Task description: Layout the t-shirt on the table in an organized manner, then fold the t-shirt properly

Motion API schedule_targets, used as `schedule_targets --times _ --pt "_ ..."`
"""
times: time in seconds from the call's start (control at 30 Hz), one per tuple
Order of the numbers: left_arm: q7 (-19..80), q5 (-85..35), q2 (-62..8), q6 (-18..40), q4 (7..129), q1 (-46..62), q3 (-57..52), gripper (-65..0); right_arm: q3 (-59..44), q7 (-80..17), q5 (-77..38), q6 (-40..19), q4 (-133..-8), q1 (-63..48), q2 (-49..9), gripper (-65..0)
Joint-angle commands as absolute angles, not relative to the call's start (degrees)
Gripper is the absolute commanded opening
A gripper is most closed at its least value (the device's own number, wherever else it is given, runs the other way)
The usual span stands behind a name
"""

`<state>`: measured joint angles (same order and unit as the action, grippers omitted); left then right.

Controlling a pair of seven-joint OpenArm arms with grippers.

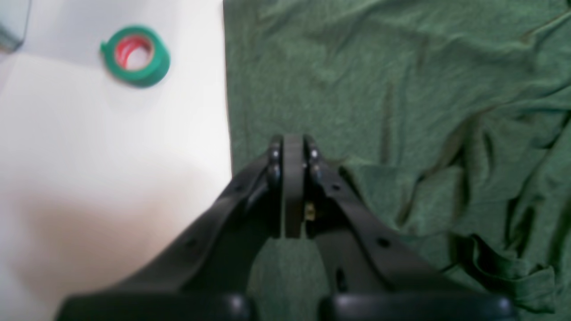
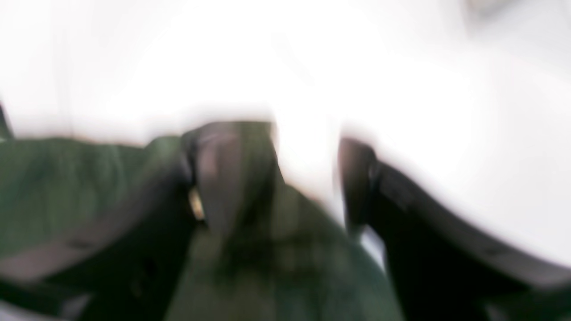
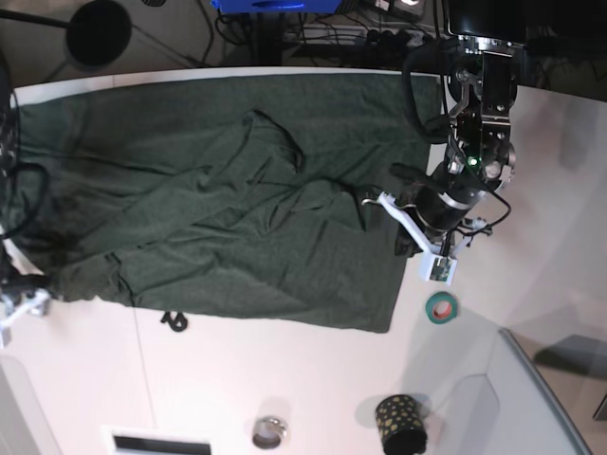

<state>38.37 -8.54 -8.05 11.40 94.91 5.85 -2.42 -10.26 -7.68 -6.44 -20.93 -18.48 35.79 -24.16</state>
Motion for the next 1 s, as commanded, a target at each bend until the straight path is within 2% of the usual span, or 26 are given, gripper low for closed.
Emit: schedule_targets --times 0.0,0.03,0.1,0.23,0.4,0.53,0.6,0.73,0.77,0.9,0.97 --pt "37.49 -8.48 -8.57 11.21 95.78 5.85 -2.59 -65.0 -9.80 -1.98 -5.76 -20.62 -13.67 38.99 -25.63 -31.5" --pt "37.41 -8.48 -8.57 11.21 95.78 6.02 -2.86 -65.0 -9.54 2.95 -4.62 -20.53 -9.10 40.31 -25.63 -31.5" --pt "37.41 -8.57 -8.48 11.21 95.25 6.99 -4.88 -65.0 -9.54 6.90 -3.38 -19.30 -5.05 41.19 -25.27 -31.5" --pt "37.23 -8.92 -8.40 11.38 95.43 9.27 -11.03 -65.0 -9.54 7.43 -3.38 -9.54 -4.97 38.64 -23.69 -31.4" --pt "37.32 -9.01 -8.40 11.65 96.22 10.15 -12.62 -65.0 -9.45 11.12 -3.38 -8.66 -9.45 35.56 -23.52 -31.7" --pt "37.41 -9.01 -8.31 14.46 99.12 11.38 -8.04 -65.0 -9.89 10.42 -3.38 -8.66 -19.21 30.73 -24.22 -32.9" --pt "37.41 -9.01 -7.52 14.46 99.82 12.00 -6.11 -65.0 -9.89 5.58 -3.38 -8.75 -27.30 25.45 -24.75 -38.9" --pt "37.32 -8.40 -4.44 14.46 98.95 12.35 -5.23 -65.0 -10.07 -11.38 -3.56 -8.84 -48.31 11.12 -23.52 -58.4" --pt "37.32 -8.40 -4.09 14.46 98.95 12.88 -4.79 -65.0 -10.24 -14.02 -3.56 -8.84 -54.73 7.08 -22.64 -60.9" --pt "37.23 -8.40 -3.91 14.46 98.51 13.76 -4.62 -65.0 -17.10 -20.26 -3.47 -8.84 -76.35 -6.11 -17.80 -64.2" --pt "37.23 -8.40 -4.18 14.46 97.45 13.76 -4.62 -65.0 -19.21 -22.81 -3.47 -8.84 -78.55 -6.73 -16.22 -64.2"
